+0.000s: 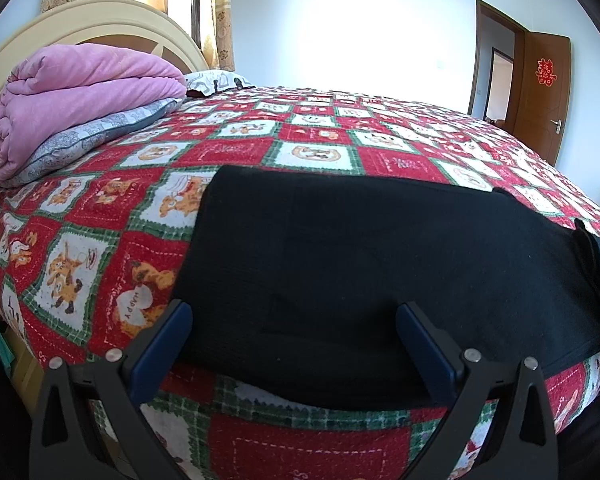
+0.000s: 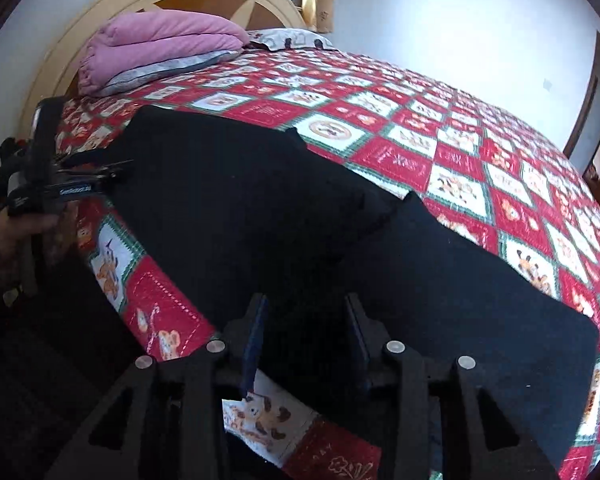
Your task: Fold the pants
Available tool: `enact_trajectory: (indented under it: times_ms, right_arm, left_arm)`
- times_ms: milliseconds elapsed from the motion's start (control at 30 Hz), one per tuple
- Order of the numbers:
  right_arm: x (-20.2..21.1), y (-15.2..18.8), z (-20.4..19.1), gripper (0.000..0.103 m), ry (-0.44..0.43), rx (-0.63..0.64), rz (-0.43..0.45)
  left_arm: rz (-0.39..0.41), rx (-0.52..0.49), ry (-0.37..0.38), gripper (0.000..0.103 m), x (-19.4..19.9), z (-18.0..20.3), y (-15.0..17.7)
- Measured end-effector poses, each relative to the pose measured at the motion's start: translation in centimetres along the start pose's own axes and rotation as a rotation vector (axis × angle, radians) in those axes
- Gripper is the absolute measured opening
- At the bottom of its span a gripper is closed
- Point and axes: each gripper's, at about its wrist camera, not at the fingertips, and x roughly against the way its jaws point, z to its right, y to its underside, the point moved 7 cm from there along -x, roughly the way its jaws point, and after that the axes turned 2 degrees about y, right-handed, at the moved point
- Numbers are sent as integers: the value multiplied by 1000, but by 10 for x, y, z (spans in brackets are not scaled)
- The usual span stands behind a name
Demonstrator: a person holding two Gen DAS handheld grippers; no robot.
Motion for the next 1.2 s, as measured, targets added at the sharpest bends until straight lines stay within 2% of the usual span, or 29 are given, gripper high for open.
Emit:
enact_trajectory:
  times_ms: [100,167,233,300,367,433,467,567,633,700,767,867,1000,1067,1100,1133,1200]
  right_arm:
    - [15,1,12,40,-79,-83,31]
    - [26,-1,34,40,-118,-203,61]
    - [34,-2,64,40,-100,-326,85]
    - [40,0,92,40,-40,-409,101]
    - [43,2,110,40,21,-464,101]
    - [44,8,130,40,104,-526,75]
    - [43,11,135,40,121,-543,59]
    - [50,20,146,40,166,-556,22]
    - [60,25,151,40,194,-543,25]
    - [73,32,162,40,226,-549,30]
    - [81,41,170,40,244,-558,38]
    - [82,56,182,40,253,-574,32]
    - [73,65,193,40,254,-613,21]
    - [70,66,193,40,255,-617,21]
    - [69,66,192,40,253,-616,22]
    - [68,65,191,40,251,-613,23]
    - [66,65,188,40,253,-605,23]
  left_arm:
    - [1,9,-7,103,3,0,0]
    - [17,53,-5,103,9,1,-8]
    - [40,85,29,103,20,6,-16]
    - [72,107,95,103,33,22,-30]
    - [85,68,171,103,44,55,-43]
    - [59,20,248,103,47,87,-48]
    - [23,-14,323,103,44,116,-50]
    - [-52,-55,467,99,38,178,-50]
    - [-116,-64,553,90,31,214,-47]
    - [-155,-91,602,84,27,242,-44]
    - [-185,-142,612,79,22,270,-37]
    - [-252,-168,628,58,18,294,-21]
    - [-272,-166,610,51,25,289,-5]
    - [-284,-162,605,35,22,289,1]
    - [-293,-167,599,19,21,289,4]
    - [-295,-182,588,13,22,288,7]
    - [-280,-204,571,8,23,289,8]
